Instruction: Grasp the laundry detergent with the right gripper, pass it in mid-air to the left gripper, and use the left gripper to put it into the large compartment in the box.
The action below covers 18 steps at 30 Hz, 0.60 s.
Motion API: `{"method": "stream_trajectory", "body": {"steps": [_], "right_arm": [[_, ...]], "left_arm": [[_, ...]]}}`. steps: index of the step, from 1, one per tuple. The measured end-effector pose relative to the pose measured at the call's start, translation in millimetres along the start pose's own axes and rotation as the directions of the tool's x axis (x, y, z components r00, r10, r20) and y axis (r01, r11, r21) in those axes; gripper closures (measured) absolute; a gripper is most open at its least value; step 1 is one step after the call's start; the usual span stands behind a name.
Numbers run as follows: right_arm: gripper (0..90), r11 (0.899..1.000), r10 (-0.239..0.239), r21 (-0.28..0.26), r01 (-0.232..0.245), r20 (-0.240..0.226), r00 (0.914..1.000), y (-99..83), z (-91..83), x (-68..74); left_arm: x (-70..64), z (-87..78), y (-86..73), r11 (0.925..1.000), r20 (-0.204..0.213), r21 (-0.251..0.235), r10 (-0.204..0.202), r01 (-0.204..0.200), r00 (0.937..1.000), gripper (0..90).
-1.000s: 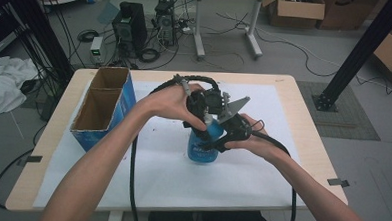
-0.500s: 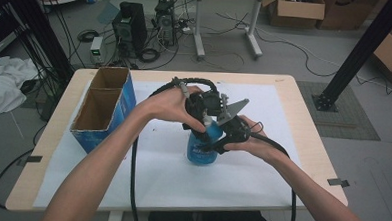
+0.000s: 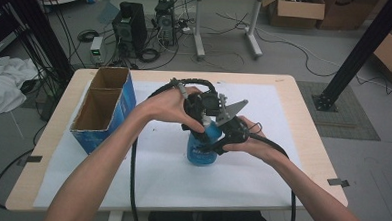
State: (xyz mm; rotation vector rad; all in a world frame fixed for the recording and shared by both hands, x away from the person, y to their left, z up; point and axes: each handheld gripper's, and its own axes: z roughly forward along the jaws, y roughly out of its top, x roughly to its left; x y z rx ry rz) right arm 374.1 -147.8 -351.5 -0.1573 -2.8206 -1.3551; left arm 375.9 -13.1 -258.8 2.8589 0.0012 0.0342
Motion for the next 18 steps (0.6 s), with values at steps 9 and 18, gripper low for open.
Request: {"method": "stream_trajectory", "body": {"steps": [9,18], "right_arm": [[32.8,1.0,0.008,0.004,-0.008,-0.007,0.9999,-1.5,1.9,0.7],[29.3,1.0,0.009,0.006,-0.009,-0.009,0.9999,-3.1,2.0,0.8]], "left_arm": [[-2.1,2.5,1.1,0.9999,-0.004,0.008,0.01,-0.01,0.9999,37.9],[-2.9,4.1,0.1,1.0,-0.001,0.002,0.007,-0.007,1.0,37.9]]}}
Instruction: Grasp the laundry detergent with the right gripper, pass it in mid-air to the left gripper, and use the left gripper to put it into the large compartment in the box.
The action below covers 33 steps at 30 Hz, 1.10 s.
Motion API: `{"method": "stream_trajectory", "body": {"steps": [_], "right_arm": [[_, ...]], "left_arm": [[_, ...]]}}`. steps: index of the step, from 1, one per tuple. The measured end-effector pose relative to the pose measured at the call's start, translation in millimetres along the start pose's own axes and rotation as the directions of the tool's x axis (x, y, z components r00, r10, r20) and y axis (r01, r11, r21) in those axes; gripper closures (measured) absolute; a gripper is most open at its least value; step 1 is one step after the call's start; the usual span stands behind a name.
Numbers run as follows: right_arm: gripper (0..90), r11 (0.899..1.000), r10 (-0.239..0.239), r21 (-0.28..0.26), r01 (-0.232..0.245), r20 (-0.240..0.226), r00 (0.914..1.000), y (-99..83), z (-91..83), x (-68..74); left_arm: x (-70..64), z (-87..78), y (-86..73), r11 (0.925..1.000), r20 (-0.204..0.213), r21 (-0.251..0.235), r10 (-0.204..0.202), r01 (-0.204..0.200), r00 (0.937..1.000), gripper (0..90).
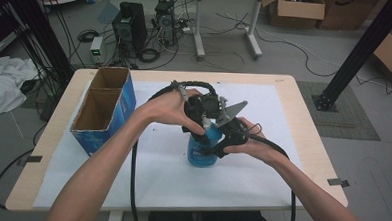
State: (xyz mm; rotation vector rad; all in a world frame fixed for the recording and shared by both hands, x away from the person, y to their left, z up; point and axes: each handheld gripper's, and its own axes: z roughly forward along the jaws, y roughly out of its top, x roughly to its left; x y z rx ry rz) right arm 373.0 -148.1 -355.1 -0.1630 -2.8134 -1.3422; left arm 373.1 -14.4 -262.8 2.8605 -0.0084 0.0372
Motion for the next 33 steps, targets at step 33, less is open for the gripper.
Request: {"method": "stream_trajectory", "body": {"steps": [33], "right_arm": [[20.1,0.995,0.029,0.097,-0.035,0.063,0.9976,-5.8,-21.5,-1.0]], "left_arm": [[-2.1,-17.4,-9.8,0.9953,-0.013,0.001,-0.097,0.097,0.9952,37.9]]}}
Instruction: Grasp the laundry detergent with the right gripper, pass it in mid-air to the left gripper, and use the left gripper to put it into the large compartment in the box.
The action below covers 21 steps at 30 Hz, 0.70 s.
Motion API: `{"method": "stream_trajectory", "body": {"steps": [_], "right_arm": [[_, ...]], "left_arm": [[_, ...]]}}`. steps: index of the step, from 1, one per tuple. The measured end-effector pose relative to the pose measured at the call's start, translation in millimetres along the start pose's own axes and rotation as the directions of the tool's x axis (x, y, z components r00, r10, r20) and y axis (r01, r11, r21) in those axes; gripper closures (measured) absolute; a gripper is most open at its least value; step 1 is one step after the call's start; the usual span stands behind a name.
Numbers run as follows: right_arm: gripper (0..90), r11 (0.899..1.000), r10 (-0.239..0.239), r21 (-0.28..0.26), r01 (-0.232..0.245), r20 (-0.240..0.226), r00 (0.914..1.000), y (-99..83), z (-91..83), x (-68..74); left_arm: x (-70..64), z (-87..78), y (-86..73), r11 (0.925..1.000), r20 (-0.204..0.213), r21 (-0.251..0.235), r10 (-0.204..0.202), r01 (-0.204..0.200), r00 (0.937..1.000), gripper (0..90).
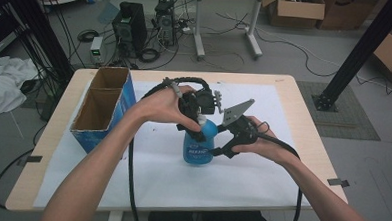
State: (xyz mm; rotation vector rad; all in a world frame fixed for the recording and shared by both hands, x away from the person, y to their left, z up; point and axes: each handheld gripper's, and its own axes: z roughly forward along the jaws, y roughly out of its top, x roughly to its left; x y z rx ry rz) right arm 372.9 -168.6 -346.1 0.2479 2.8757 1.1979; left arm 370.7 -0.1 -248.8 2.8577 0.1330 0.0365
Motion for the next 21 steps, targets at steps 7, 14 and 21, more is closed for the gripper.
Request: {"method": "stream_trajectory", "body": {"steps": [7,14,21], "right_arm": [[17.3,0.998,0.017,0.054,-0.02,0.05,0.9986,-3.2,-14.6,-3.5],[18.0,0.989,0.046,0.132,-0.065,0.143,0.9887,-11.0,-40.5,-15.3],[18.1,0.982,0.087,0.15,-0.117,0.19,0.978,-22.4,-56.0,-22.3]], "left_arm": [[4.9,-11.7,-5.1,0.9925,-0.026,0.008,-0.122,0.122,0.9922,37.9],[14.3,-45.2,-8.3,0.9558,-0.103,0.003,-0.292,0.294,0.9508,38.0],[23.3,-82.1,-15.9,0.9067,-0.133,-0.024,-0.42,0.421,0.8976,38.0]]}}
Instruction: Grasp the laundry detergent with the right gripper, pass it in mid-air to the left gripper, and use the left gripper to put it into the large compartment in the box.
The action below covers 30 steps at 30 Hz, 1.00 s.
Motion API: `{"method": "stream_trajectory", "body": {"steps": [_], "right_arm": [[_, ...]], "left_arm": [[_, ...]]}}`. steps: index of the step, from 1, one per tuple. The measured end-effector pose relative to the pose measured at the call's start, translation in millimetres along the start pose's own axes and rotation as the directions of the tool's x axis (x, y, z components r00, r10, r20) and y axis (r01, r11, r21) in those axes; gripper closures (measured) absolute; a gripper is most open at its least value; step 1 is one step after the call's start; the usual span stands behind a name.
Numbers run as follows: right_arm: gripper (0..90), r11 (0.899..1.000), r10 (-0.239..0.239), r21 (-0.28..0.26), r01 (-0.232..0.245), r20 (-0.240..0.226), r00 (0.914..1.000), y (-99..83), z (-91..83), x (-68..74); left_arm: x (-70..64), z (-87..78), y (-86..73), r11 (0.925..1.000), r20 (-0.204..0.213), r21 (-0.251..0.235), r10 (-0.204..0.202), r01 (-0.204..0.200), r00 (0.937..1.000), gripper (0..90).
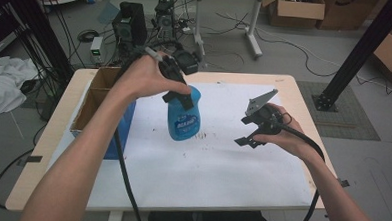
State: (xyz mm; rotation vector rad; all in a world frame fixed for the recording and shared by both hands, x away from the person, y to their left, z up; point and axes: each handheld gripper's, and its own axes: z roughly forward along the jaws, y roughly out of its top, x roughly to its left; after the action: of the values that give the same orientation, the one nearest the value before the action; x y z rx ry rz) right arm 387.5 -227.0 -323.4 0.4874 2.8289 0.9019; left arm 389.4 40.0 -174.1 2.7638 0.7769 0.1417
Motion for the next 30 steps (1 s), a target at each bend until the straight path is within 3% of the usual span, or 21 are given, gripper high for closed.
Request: {"method": "stream_trajectory", "body": {"steps": [1,6,7,8,9,11,14,15,17,18,19,20,21,22,23,24,25,27,28,29,30], "right_arm": [[18.2,1.0,0.007,0.006,-0.007,0.004,1.0,-1.3,-1.1,-0.6],[18.5,0.999,0.016,0.05,-0.018,0.028,0.9995,-5.7,-1.6,-3.4],[18.5,0.998,0.019,0.056,-0.02,0.025,0.9995,-6.1,-1.1,-3.9],[18.5,0.998,0.019,0.056,-0.02,0.025,0.9995,-6.1,-1.1,-3.9],[18.6,0.998,0.023,0.064,-0.024,0.021,0.9995,-6.6,-0.4,-4.2],[18.7,0.998,0.024,0.064,-0.025,0.019,0.9995,-6.7,-0.1,-4.2],[19.2,0.997,0.023,0.077,-0.025,0.021,0.9995,-7.0,-0.2,-3.9],[19.3,0.996,0.024,0.085,-0.027,0.03,0.9993,-7.7,-1.2,-4.2],[19.4,0.996,0.028,0.088,-0.031,0.037,0.9989,-8.3,-2.6,-5.0],[19.4,0.996,0.028,0.087,-0.031,0.039,0.9988,-8.4,-3.3,-5.6],[19.4,0.996,0.028,0.087,-0.031,0.039,0.9988,-8.4,-3.3,-5.6],[19.4,0.996,0.031,0.087,-0.035,0.042,0.9986,-8.3,-4.6,-5.7],[19.4,0.996,0.031,0.087,-0.035,0.042,0.9986,-8.3,-4.6,-5.7],[19.4,0.995,0.027,0.098,-0.031,0.042,0.9988,-8.1,-5.2,-4.9],[19.6,0.994,0.024,0.102,-0.028,0.042,0.9988,-8.0,-5.3,-4.5],[19.6,0.994,0.021,0.106,-0.025,0.043,0.9989,-8.0,-5.5,-4.2],[19.6,0.994,0.021,0.106,-0.025,0.043,0.9989,-8.0,-5.5,-4.2],[19.7,0.994,0.021,0.11,-0.025,0.039,0.999,-8.8,-6.0,-4.1],[19.7,0.994,0.021,0.11,-0.025,0.039,0.999,-8.8,-6.0,-4.1],[19.7,0.994,0.024,0.109,-0.027,0.036,0.9991,-9.6,-6.4,-4.1],[19.7,0.993,0.024,0.111,-0.028,0.035,0.9991,-10.0,-6.5,-4.2]], "left_arm": [[4.9,-12.5,-1.6,0.9987,-0.022,0.0,-0.052,0.052,0.9984,38.0],[15.8,-37.5,-4.7,0.988,-0.061,-0.004,-0.154,0.154,0.9861,38.0],[22.2,-48.9,-6.7,0.9785,-0.074,-0.006,-0.206,0.206,0.9757,38.0],[22.2,-48.9,-6.7,0.9785,-0.074,-0.006,-0.206,0.206,0.9757,38.1],[28.2,-60.0,-9.0,0.968,-0.089,-0.013,-0.251,0.25,0.9639,38.0],[31.0,-65.4,-10.3,0.9629,-0.097,-0.016,-0.27,0.27,0.9581,38.0],[40.6,-82.3,-16.9,0.9375,-0.116,-0.048,-0.348,0.345,0.9303,38.0],[46.7,-90.5,-21.3,0.9206,-0.121,-0.059,-0.39,0.386,0.9127,38.0],[52.7,-97.4,-25.4,0.9048,-0.13,-0.06,-0.426,0.422,0.8955,38.1],[52.7,-97.4,-25.4,0.9048,-0.13,-0.06,-0.426,0.422,0.8955,38.0],[55.5,-100.4,-27.3,0.8961,-0.134,-0.063,-0.444,0.439,0.8861,38.0],[61.7,-105.2,-31.4,0.8775,-0.14,-0.07,-0.48,0.475,0.8663,38.0],[61.7,-105.2,-31.4,0.8775,-0.14,-0.07,-0.48,0.475,0.8663,38.0],[67.1,-109.9,-35.8,0.8596,-0.15,-0.083,-0.511,0.504,0.8464,38.0],[67.1,-109.9,-35.8,0.8596,-0.15,-0.083,-0.511,0.504,0.8464,38.0],[71.2,-113.6,-40.0,0.8439,-0.163,-0.084,-0.536,0.53,0.8282,38.0],[71.2,-113.6,-40.0,0.8439,-0.163,-0.084,-0.536,0.53,0.8282,38.0],[76.5,-118.0,-47.5,0.825,-0.181,-0.084,-0.564,0.559,0.8057,38.0],[76.5,-118.0,-47.5,0.825,-0.181,-0.084,-0.564,0.559,0.8057,38.0],[80.3,-120.8,-53.5,0.8092,-0.189,-0.09,-0.586,0.581,0.7879,38.0],[80.3,-120.8,-53.5,0.8092,-0.189,-0.09,-0.586,0.581,0.7879,38.0]]}}
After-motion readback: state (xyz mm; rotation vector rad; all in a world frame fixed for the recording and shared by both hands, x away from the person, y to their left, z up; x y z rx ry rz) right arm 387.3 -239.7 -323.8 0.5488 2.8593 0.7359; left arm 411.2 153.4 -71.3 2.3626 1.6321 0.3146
